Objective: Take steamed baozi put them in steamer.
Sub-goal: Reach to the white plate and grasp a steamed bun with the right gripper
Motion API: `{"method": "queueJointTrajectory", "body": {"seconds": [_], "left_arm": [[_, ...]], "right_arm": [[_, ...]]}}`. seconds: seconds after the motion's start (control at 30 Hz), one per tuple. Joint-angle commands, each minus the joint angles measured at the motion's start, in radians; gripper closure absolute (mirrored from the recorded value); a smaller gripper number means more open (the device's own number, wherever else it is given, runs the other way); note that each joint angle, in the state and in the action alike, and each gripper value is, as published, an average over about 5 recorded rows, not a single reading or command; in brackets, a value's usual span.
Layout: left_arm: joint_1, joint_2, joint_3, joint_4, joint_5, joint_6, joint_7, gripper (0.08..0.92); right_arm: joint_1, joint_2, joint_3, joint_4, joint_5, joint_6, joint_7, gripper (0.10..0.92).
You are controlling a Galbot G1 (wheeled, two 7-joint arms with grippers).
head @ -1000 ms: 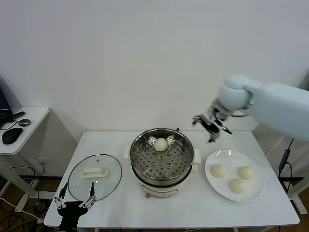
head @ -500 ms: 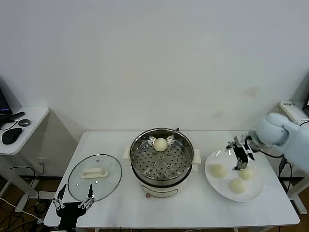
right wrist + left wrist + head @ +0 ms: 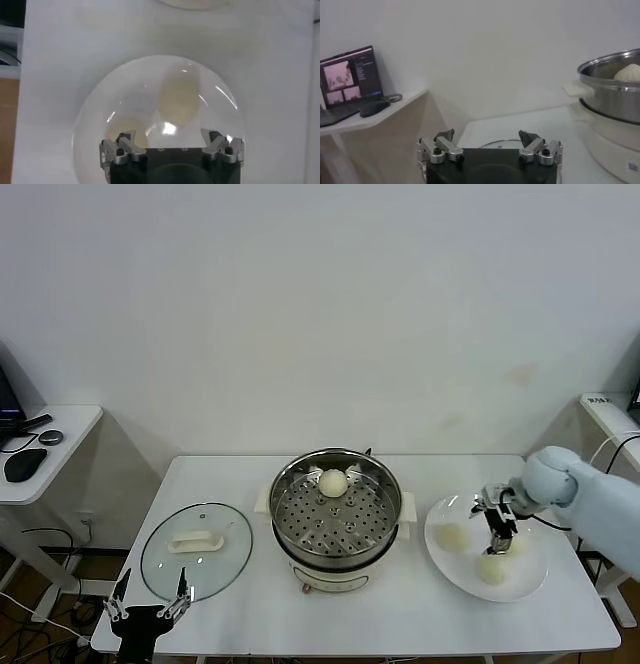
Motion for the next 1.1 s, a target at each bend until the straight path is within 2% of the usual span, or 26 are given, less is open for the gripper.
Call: {"method": "queueJointTrajectory", "body": {"seconds": [0.03, 0.57, 0.9, 1.1], "left_arm": [[-0.003, 0.003, -0.01, 0.004, 0.004, 0.0, 0.0, 0.177], [-0.018, 0.003, -0.012, 0.023, 0.006, 0.001, 0.002, 0.177], [-0.02, 0.002, -0.014, 0.025, 0.005, 0.002, 0.0, 0.177], [-0.018, 0.001, -0.017, 0.021, 0.003, 0.003, 0.0, 0.177]], "right_arm": [[-0.052, 0.118, 0.038, -0.109, -0.053, 0.033, 0.019, 0.203], [-0.059, 0.194, 0.048, -0.176, -0.106, 0.023, 0.042, 0.207], [-0.067, 0.21, 0.061, -0.188, -0.131, 0.005, 0.04, 0.318], [-0.052, 0.177, 0.06, -0.157, -0.115, -0.005, 0.023, 0.419]]}}
